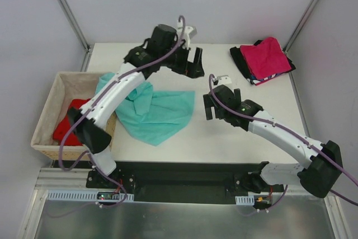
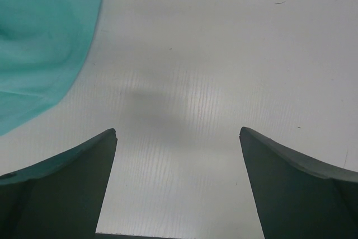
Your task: Fold and stack the t-shirts
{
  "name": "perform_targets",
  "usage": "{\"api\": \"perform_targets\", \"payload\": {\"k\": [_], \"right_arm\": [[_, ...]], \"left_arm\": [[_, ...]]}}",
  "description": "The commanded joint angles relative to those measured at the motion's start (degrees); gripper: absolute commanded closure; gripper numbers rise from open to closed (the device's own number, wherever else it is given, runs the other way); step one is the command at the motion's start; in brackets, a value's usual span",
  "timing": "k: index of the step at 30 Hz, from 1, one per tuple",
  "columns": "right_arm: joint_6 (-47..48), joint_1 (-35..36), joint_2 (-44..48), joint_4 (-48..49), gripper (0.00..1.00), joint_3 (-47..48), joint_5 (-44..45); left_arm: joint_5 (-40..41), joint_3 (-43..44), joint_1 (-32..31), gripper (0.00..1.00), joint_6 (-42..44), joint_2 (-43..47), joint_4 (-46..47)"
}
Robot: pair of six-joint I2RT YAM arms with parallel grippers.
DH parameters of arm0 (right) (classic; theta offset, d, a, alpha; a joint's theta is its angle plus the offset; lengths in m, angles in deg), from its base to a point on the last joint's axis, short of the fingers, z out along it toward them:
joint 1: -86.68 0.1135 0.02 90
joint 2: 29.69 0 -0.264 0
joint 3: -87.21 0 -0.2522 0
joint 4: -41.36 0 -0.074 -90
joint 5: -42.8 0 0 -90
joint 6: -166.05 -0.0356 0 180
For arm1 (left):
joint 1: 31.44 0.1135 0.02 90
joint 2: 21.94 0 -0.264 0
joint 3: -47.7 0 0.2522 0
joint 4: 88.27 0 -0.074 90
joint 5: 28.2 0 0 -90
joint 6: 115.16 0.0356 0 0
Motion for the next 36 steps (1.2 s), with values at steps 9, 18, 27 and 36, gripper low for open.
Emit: {"api": "perform_targets", "payload": {"k": [9, 18, 27, 36], "right_arm": [[0.1, 1.7, -1.7, 2.5, 0.03, 1.9, -0.4], [0.5, 2.5, -2.1, 3.2, 0.04, 1.8, -0.7], [0.8, 2.9, -2.5, 4.3, 0.03, 0.5, -1.3], [0.8, 3.3, -2.8, 5.2, 0.04, -0.1, -1.8]], "left_arm": [[35.0, -2.3, 8.5, 0.01, -0.1, 24.4, -22.9], [42.8, -16.1, 18.3, 0.05, -1.3, 27.8, -24.7], [38.3, -24.1, 31.1, 0.07, -2.4, 32.2, -21.5], [29.8, -32.1, 38.5, 0.08, -2.1, 32.9, -15.7]]}}
